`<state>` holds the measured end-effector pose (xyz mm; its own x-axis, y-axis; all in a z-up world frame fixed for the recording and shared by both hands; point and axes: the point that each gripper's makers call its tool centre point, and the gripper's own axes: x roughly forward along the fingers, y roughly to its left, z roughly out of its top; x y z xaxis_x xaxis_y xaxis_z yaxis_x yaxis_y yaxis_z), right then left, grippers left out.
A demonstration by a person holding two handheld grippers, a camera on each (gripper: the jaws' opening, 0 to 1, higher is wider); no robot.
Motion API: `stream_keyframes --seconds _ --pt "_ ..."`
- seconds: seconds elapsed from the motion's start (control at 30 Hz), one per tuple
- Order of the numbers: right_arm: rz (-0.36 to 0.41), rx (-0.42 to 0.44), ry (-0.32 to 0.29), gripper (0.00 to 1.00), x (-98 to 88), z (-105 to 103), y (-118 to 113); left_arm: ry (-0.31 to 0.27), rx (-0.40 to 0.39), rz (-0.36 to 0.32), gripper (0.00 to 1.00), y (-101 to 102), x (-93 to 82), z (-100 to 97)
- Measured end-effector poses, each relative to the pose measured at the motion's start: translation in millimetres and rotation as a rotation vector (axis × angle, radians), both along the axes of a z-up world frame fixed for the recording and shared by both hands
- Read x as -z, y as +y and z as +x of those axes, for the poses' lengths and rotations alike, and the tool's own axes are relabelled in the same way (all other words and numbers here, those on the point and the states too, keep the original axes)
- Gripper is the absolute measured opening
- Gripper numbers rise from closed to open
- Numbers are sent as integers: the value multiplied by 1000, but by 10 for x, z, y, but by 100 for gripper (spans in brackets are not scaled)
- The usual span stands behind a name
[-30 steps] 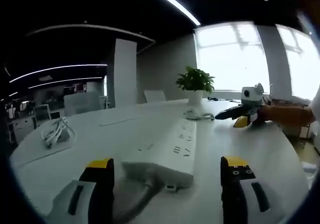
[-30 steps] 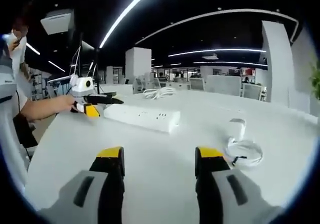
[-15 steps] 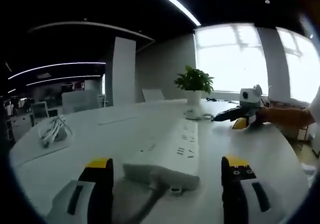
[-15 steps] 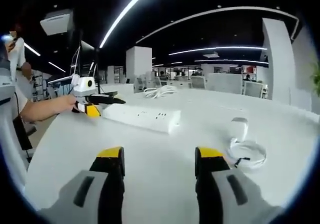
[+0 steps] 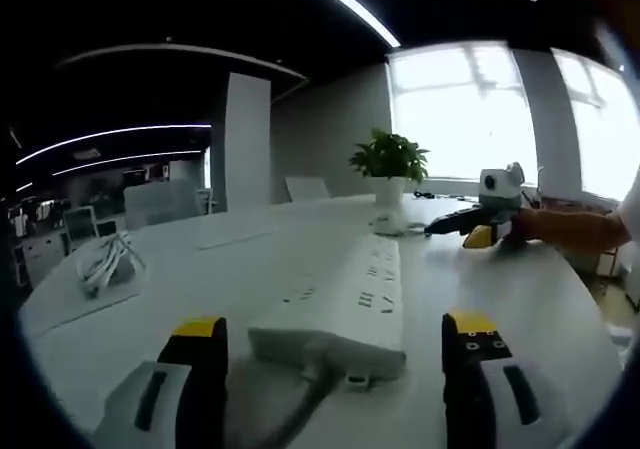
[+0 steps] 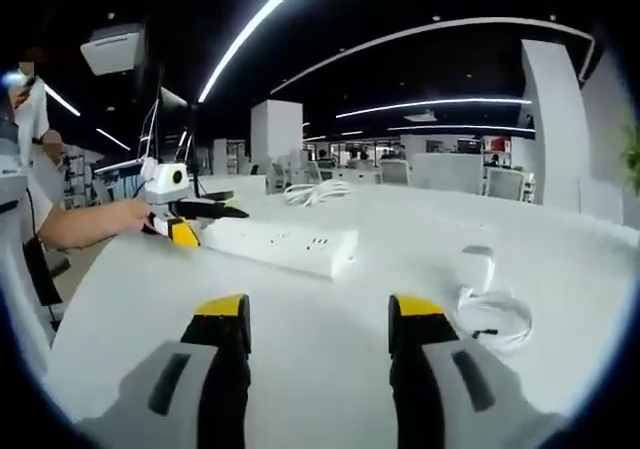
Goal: Straighten the power strip on the desk, plug the charger into it
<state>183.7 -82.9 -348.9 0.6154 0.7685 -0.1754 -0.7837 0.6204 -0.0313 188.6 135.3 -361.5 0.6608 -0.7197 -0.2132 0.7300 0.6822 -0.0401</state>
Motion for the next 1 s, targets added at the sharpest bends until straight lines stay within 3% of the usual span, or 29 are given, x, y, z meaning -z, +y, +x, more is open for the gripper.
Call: stream_keyframes --seconds 0.27,0.5,1.0 --pt "-16 -13 4 54 35 39 52 -7 -8 8 89 16 9 33" --pt "-27 -22 7 54 57 94 106 -22 -4 56 90 8 68 30" --pt "-27 -36 11 54 62 133 151 -3 -5 39 90 22 110 68"
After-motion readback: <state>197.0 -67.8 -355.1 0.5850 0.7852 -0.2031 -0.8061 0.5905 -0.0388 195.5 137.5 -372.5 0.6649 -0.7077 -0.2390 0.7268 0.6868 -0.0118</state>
